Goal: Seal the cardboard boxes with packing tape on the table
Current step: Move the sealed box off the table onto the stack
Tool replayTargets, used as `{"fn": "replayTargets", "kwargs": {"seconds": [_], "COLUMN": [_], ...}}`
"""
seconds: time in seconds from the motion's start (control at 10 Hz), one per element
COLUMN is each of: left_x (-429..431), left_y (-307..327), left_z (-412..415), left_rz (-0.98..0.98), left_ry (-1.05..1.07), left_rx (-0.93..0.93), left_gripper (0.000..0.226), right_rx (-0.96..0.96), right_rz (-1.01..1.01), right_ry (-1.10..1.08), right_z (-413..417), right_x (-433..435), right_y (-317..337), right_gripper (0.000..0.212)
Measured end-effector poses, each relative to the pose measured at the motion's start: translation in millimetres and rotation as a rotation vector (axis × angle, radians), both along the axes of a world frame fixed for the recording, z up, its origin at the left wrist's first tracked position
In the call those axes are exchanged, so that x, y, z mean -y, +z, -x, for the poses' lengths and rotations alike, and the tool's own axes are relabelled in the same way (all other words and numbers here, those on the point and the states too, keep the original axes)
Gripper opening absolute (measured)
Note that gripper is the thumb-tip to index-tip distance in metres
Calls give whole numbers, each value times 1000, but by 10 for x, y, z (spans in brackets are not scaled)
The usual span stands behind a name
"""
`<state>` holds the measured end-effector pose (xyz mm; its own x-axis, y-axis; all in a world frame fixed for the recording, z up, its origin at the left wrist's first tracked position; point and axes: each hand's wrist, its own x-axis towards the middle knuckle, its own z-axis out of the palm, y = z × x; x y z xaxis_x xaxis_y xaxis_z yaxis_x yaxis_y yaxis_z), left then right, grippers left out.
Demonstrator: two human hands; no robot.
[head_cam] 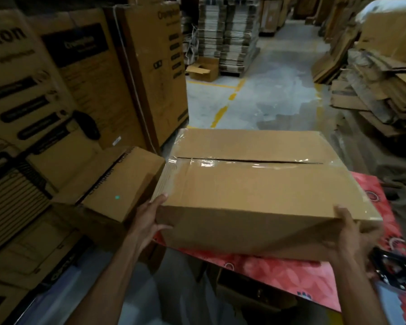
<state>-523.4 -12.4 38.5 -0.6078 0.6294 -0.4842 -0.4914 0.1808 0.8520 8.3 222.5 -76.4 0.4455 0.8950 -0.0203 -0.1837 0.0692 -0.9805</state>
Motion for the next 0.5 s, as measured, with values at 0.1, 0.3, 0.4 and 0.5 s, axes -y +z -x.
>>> {"fn": "replayTargets", "kwargs": {"seconds": [0.1,0.3,0.4,0.5], "left_x": [269,756,1051,1364], "left_y": [26,178,241,229], "left_z": [66,401,736,1073], "left_rz": [-57,-209,-232,-196], "left_ry": [95,423,543,693], "left_rx": [-4,-112,-170,-153], "left_gripper": [45,54,55,51], "right_rx": [-86,-80,-37,-54], "right_rz": [15,-99,-92,-68], "right_ry": [8,371,558,728], "right_z": [1697,3190,4035,4892], "right_x": [-126,-469,-481,-333], "right_y": [748,1622,1740,1717], "right_gripper": [47,61,63,55]}}
